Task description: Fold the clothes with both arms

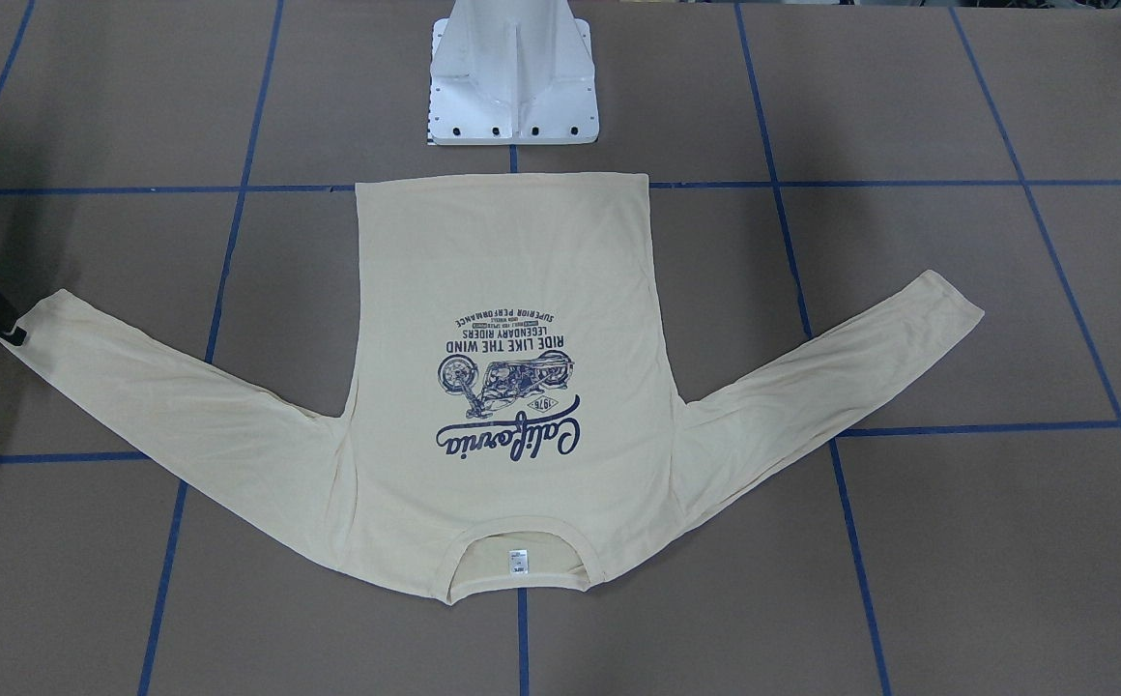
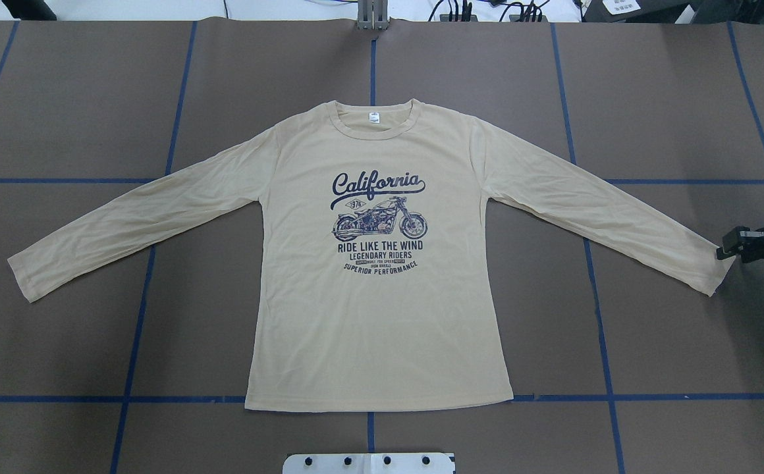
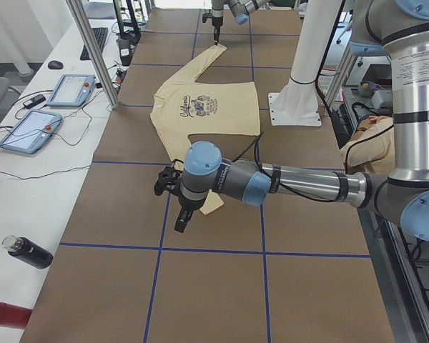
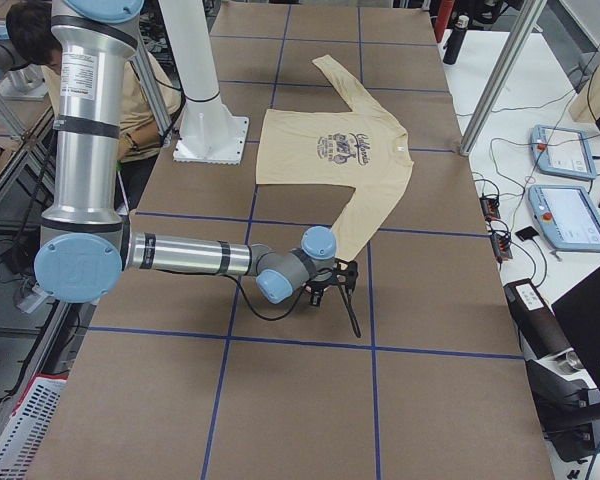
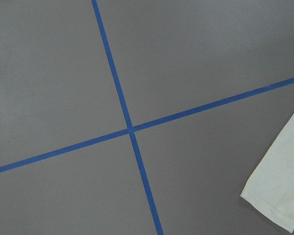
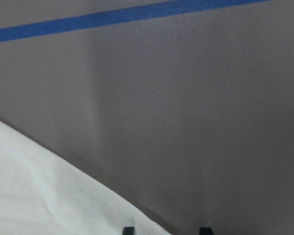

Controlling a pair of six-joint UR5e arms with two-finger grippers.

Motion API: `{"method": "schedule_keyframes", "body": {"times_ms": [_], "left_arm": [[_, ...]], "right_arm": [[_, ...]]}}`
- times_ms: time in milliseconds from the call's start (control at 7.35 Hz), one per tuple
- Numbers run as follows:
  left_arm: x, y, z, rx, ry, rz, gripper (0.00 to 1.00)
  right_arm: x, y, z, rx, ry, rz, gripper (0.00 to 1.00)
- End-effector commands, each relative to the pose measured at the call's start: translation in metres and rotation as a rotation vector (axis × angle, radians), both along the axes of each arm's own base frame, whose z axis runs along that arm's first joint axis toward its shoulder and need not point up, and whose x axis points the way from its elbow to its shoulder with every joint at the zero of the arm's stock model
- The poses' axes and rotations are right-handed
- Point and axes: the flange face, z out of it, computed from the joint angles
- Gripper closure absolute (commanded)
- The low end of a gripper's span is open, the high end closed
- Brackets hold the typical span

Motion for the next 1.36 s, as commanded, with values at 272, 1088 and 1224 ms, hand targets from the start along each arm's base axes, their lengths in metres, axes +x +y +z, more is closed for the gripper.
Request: {"method": "schedule_keyframes", "body": {"times_ms": [272,1088,1224], "left_arm": [[0.0,0.0,-0.001,0.002,0.0,0.0,0.01],[0.0,0.0,-0.005,0.01,0.0,0.0,0.01],[-0.001,0.0,-0.005,0.011,0.0,-0.001,0.01]], "right_arm": [[0.0,-0.001,-0.008,0.004,-0.011,0.004,1.0],[-0.034,-0.068,-0.166,-0.056,-0.208,0.105,1.0],[-0.052,-0.101,-0.218,-0.091,-0.217,0.133,1.0]]}}
